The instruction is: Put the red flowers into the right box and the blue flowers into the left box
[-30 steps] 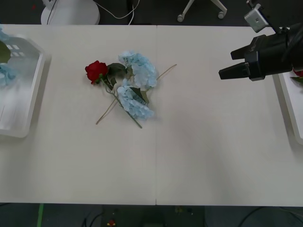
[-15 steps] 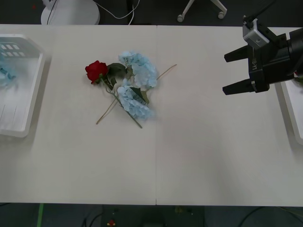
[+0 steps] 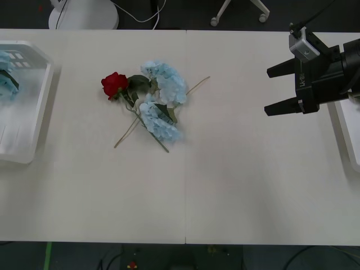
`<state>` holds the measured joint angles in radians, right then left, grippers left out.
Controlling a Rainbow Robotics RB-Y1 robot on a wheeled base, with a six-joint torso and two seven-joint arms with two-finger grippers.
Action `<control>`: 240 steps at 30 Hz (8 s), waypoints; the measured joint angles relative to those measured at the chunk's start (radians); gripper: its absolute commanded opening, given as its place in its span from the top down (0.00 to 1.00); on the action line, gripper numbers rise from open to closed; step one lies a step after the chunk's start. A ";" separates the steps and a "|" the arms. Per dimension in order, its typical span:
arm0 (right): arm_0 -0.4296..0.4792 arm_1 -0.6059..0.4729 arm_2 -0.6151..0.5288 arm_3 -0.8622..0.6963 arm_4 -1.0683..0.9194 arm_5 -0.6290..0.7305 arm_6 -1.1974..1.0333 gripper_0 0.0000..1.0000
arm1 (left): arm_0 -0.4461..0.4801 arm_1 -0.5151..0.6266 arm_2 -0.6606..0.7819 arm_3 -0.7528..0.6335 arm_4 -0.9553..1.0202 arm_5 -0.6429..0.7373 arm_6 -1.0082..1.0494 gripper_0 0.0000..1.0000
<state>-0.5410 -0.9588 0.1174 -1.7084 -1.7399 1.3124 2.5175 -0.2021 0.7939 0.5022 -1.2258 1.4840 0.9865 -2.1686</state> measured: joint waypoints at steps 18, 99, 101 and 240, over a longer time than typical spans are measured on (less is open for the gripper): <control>0.001 0.000 -0.001 0.001 -0.002 -0.005 0.000 0.00 | -0.089 -0.240 -0.298 -0.380 -0.395 -0.002 0.580 0.00; 0.006 0.000 -0.002 0.001 -0.003 -0.005 0.000 0.00 | -0.200 -0.285 -0.528 -0.534 -0.327 0.109 0.588 1.00; 0.006 0.000 -0.002 0.001 -0.003 -0.005 0.000 0.00 | -0.181 -0.283 -0.525 -0.534 -0.243 0.105 0.511 1.00; 0.083 -0.173 -0.372 0.547 0.573 0.218 -0.868 1.00 | -0.334 -0.283 -0.523 -0.238 -0.767 0.031 0.260 0.00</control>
<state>-0.4581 -1.1321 -0.2544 -1.1613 -1.1665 1.5300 1.6497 -0.5356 0.5104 -0.0209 -1.4636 0.7171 1.0177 -1.9085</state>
